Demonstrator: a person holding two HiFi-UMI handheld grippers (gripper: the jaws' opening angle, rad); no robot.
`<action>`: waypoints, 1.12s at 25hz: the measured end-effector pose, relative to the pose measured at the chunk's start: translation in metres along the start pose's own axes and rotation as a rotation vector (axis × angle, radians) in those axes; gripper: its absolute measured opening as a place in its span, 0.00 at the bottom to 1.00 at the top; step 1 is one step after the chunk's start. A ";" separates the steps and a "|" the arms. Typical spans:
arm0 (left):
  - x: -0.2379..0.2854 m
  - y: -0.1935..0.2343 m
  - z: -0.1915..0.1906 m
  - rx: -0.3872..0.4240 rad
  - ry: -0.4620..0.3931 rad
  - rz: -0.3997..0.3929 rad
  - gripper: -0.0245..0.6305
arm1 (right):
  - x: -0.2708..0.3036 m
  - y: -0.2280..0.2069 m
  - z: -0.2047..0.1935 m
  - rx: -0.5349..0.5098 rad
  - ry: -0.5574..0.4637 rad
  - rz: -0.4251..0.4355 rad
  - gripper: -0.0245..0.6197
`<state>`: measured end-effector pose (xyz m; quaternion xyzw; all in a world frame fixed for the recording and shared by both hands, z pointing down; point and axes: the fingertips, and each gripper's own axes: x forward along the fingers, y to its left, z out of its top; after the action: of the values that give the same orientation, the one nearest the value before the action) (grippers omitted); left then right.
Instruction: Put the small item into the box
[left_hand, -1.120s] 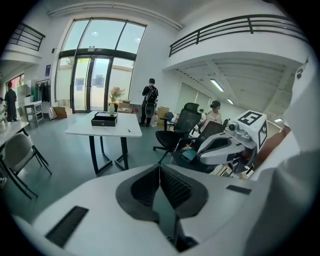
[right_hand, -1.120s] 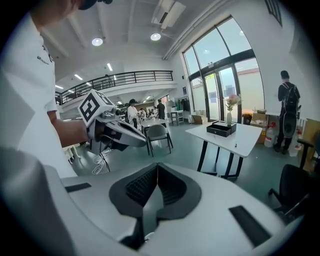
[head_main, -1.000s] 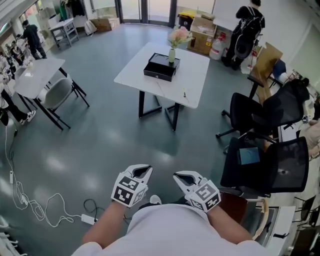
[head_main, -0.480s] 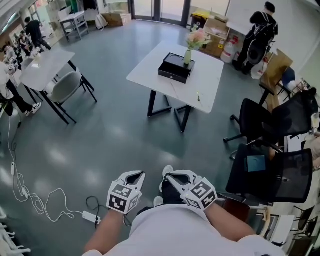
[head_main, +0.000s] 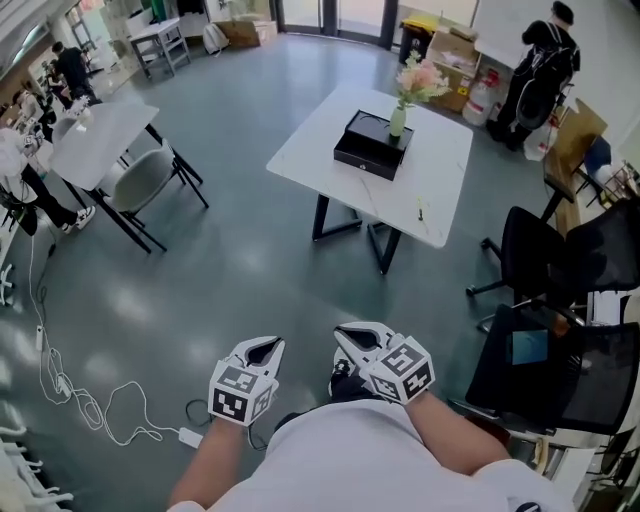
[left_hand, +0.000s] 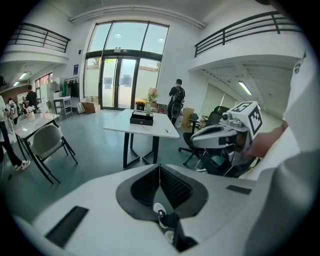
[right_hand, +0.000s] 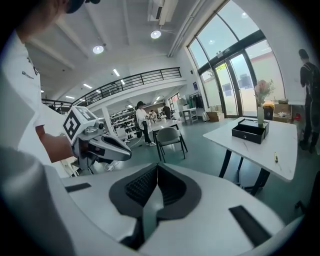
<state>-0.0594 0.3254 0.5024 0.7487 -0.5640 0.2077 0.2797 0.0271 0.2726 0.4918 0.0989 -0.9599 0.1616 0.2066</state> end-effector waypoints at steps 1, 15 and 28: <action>0.005 0.006 0.011 0.001 -0.006 0.005 0.06 | 0.004 -0.009 0.008 -0.001 -0.004 0.002 0.06; 0.080 0.067 0.094 -0.007 -0.010 0.044 0.06 | 0.073 -0.103 0.068 -0.050 0.011 0.084 0.06; 0.147 0.108 0.142 0.096 0.075 -0.120 0.06 | 0.101 -0.173 0.085 0.057 0.018 -0.064 0.06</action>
<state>-0.1226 0.1033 0.5070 0.7853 -0.4968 0.2450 0.2763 -0.0499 0.0692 0.5082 0.1339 -0.9494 0.1832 0.2173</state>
